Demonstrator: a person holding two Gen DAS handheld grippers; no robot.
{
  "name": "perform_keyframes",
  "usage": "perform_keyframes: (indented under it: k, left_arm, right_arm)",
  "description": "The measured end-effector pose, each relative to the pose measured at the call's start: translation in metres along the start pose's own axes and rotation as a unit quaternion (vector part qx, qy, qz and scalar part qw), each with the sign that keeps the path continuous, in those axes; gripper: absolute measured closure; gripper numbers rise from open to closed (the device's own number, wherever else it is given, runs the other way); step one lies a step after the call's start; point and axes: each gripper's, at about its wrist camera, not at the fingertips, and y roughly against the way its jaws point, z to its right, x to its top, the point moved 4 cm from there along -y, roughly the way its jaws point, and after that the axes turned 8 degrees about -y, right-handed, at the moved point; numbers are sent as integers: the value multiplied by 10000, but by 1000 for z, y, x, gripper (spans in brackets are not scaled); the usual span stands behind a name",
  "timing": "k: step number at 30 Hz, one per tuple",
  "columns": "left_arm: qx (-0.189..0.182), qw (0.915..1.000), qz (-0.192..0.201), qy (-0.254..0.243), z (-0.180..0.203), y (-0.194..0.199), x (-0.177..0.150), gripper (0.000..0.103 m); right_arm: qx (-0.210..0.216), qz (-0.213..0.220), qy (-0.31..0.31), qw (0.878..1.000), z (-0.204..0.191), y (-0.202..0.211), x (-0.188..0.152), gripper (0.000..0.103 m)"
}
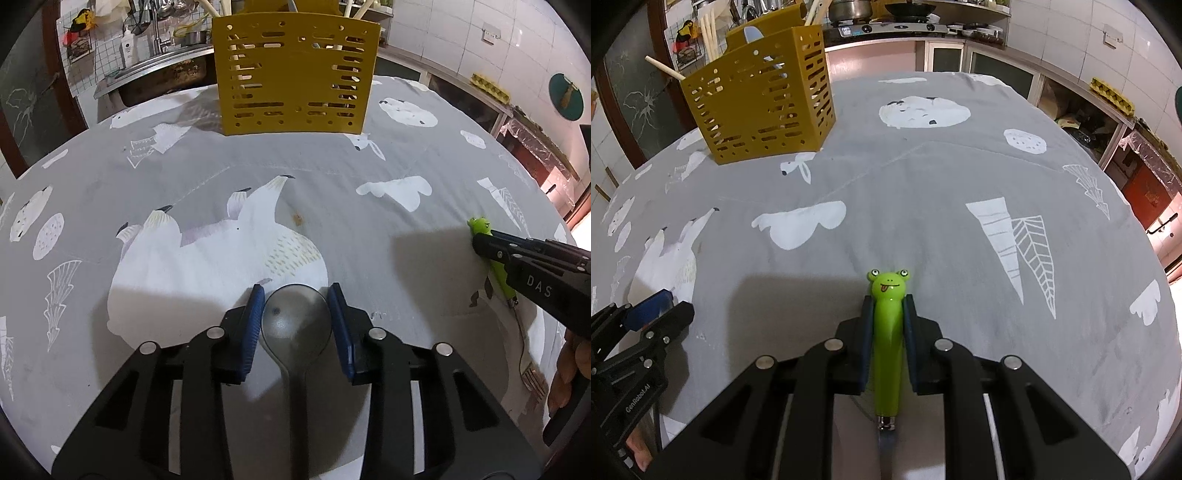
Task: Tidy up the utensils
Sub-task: 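Lift the grey spoon and green frog fork and carry both over the yellow holder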
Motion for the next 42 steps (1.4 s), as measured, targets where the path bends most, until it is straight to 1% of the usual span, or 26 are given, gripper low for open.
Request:
perform_keyframes:
  k: [3, 9, 12, 21, 29, 30, 31, 34, 36, 42]
  left_arm:
    - [54, 10000, 33, -55, 2, 0, 0, 68]
    - [-16, 10000, 75, 18, 0, 1, 0, 69]
    - [9, 9999, 135, 6, 0, 3, 1, 69]
    - [93, 9992, 378, -14, -2, 15, 5, 69]
    - [311, 9958, 858, -12, -12, 40, 15, 69]
    - [343, 9951, 923, -2, -14, 44, 16, 69]
    - [374, 9944, 987, 7, -16, 47, 18, 69]
    - [515, 9910, 1237, 45, -25, 61, 25, 68]
    - [568, 9890, 1365, 56, -29, 68, 29, 68]
    - [615, 9830, 1724, 153, -44, 85, 45, 68]
  right_arm:
    - [-15, 82, -16, 10000, 0, 1, -1, 87]
    - [-24, 295, -14, 9996, -2, 4, -3, 87]
    - [3, 397, -14, 9992, -1, 8, -3, 87]
    - [267, 737, -31, 9969, -5, 26, -2, 87]
    - [533, 1114, -92, 9923, -10, 46, 0, 87]
    - [567, 1179, -99, 9914, -10, 50, 1, 87]
    - [672, 1339, -140, 9886, -11, 57, 3, 87]
    - [797, 1578, -184, 9841, -11, 66, 6, 87]
    - [823, 1638, -196, 9829, -11, 69, 7, 87]
    - [930, 1983, -276, 9753, -11, 83, 22, 87]
